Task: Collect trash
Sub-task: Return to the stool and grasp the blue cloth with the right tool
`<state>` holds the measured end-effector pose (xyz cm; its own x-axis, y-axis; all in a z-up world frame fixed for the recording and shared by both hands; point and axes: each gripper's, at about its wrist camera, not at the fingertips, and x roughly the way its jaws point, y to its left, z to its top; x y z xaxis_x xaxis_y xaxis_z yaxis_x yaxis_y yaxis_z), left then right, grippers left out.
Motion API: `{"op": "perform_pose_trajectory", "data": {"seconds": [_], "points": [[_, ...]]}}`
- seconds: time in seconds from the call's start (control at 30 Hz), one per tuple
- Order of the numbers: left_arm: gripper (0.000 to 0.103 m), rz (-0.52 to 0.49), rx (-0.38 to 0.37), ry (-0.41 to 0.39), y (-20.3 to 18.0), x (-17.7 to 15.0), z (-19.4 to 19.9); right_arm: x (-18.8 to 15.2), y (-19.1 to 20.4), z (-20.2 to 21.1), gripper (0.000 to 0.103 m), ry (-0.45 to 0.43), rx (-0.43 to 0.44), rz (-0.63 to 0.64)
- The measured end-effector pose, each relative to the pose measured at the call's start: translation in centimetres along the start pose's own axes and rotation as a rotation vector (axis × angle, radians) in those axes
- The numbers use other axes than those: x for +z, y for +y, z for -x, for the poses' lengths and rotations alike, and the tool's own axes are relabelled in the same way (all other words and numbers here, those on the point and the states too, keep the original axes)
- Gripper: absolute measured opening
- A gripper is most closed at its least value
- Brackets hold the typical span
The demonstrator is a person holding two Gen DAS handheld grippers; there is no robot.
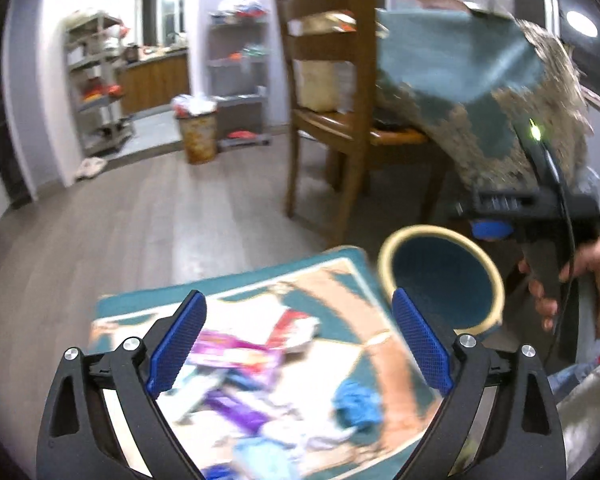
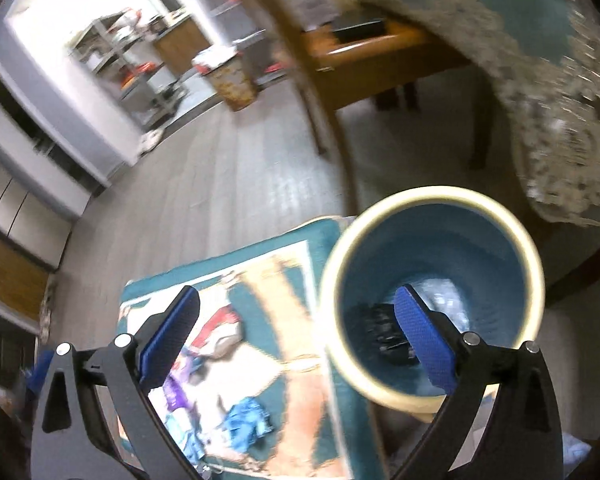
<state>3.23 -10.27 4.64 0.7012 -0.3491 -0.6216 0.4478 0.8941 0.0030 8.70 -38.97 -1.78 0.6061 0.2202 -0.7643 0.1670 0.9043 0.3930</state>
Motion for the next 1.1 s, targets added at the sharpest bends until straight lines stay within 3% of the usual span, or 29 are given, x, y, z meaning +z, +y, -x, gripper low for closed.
{"op": "perform_pose_trajectory", "data": {"seconds": [0.17,0.33,0.53,0.63,0.77,0.87,0.97,1.1], "points": [[0.096,-0.026,0.122,-0.002,5.5,-0.5,0.6,-2.1,5.2,-2.9,0.097,0.064,0.015,0.151],[0.096,0.112,0.137,0.061,10.4,-2.7,-2.3,-6.4,8.2,-6.5,0.097,0.180,-0.010,0.243],[0.096,0.102,0.185,0.181,12.6,-5.2,-6.1,-11.1,8.3,-9.9,0.097,0.302,-0.065,0.257],[0.096,0.132,0.190,0.196,13.2,-5.6,-6.7,-12.6,8.1,-11.0,0.096,0.351,-0.074,0.239],[0.096,0.111,0.205,0.195,12.7,-5.7,-6.7,-14.3,8.0,-12.2,0.075,0.418,-0.082,0.247],[0.096,0.117,0.199,0.195,12.4,-5.7,-6.7,-15.4,7.8,-13.2,0.046,0.477,-0.083,0.244],[0.096,0.125,0.195,0.197,12.0,-5.6,-6.9,-15.0,7.5,-12.9,0.040,0.466,-0.073,0.220],[0.096,0.154,0.177,0.218,11.3,-5.6,-8.1,-12.8,7.3,-11.0,0.039,0.383,-0.056,0.195]]}}
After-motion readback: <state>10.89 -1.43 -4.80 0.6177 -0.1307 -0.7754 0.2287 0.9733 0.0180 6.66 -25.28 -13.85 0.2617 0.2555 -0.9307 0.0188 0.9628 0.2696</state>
